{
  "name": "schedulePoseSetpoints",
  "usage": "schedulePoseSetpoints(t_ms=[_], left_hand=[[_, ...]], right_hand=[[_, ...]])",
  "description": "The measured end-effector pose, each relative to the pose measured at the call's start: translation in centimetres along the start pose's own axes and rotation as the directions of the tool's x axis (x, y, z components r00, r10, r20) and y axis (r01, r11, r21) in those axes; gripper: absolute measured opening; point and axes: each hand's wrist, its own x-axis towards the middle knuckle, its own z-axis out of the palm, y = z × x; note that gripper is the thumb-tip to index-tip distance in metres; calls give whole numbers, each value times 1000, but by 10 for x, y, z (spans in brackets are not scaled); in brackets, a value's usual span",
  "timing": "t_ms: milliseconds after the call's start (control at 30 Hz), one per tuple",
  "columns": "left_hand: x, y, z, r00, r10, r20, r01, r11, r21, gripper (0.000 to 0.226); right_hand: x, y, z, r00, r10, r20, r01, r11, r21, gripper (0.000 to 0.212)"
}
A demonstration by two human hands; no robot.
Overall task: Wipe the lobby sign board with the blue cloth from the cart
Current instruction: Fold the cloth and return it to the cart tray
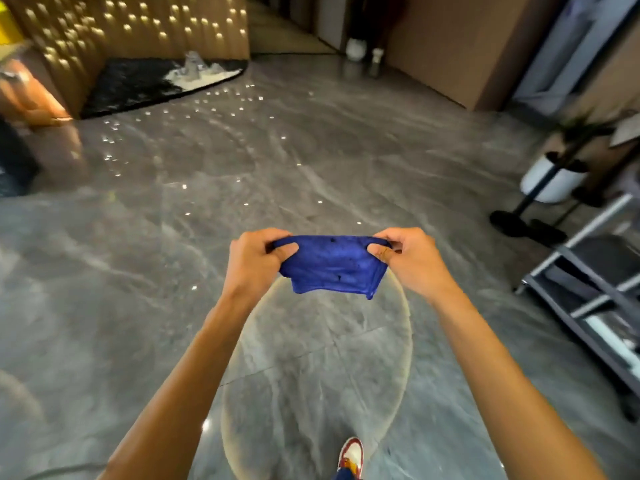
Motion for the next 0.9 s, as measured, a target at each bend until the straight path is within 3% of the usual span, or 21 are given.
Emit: schedulePoseSetpoints(t_ms=[167, 333, 467, 900], left_hand=[[11, 32, 55, 980, 136, 143, -139, 990, 13, 15], [12, 68, 121, 942, 196, 272, -189, 981, -52, 15], [14, 100, 176, 895, 248, 371, -233, 969, -87, 16], [1, 182, 333, 789, 334, 516, -248, 941, -230, 28]], right_hand=[[-29, 34, -53, 986, 65, -152, -71, 997, -39, 7], [-61, 69, -106, 955, 127, -268, -149, 987, -64, 15], [-83, 101, -152, 919, 166, -358, -205, 976, -73, 8], [-131, 189, -277, 836, 219, -503, -307, 946, -99, 6]])
